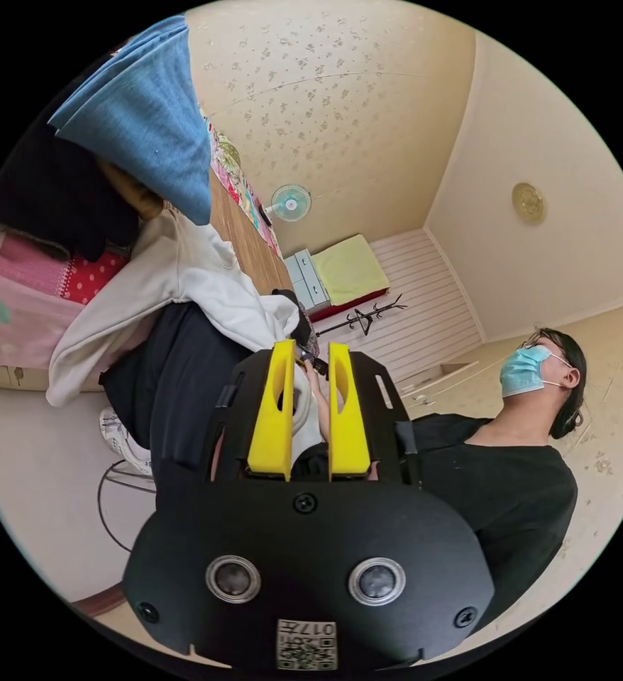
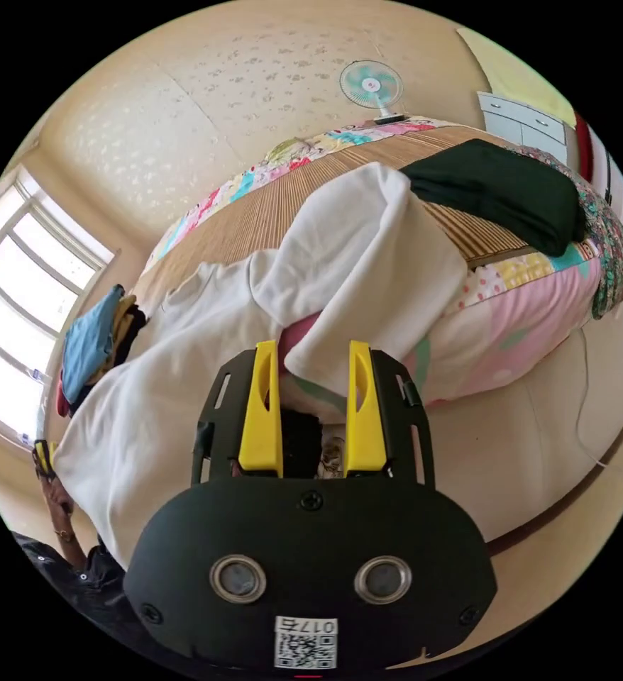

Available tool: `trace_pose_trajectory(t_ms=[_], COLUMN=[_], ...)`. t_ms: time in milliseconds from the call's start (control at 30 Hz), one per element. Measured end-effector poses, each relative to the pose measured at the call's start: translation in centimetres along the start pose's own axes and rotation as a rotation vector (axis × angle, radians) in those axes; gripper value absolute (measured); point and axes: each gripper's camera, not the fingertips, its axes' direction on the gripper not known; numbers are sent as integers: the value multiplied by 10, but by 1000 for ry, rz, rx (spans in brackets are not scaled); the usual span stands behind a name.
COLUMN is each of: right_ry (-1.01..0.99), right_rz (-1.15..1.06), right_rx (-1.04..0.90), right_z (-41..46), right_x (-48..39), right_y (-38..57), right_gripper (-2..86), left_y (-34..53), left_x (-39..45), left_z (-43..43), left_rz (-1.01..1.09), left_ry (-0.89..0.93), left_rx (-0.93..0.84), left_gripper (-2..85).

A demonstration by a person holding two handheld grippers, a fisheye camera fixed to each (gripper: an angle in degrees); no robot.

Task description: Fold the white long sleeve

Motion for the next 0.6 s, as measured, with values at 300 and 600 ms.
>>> trace_pose_trajectory(t_ms=[300,600], right_ry=[30,-602], right_rz=[21,-324], right_rx=[91,90], right_z=[-29,-168], right_x=[-9,-97], right_y=[-27,-116], right_gripper=[61,61], left_y=[-18,-44], left_x=[26,15], left_z=[-50,-124], left_rz=[16,-44], left_ry=[-19,1], left_rx=[18,53], left_gripper=[88,95])
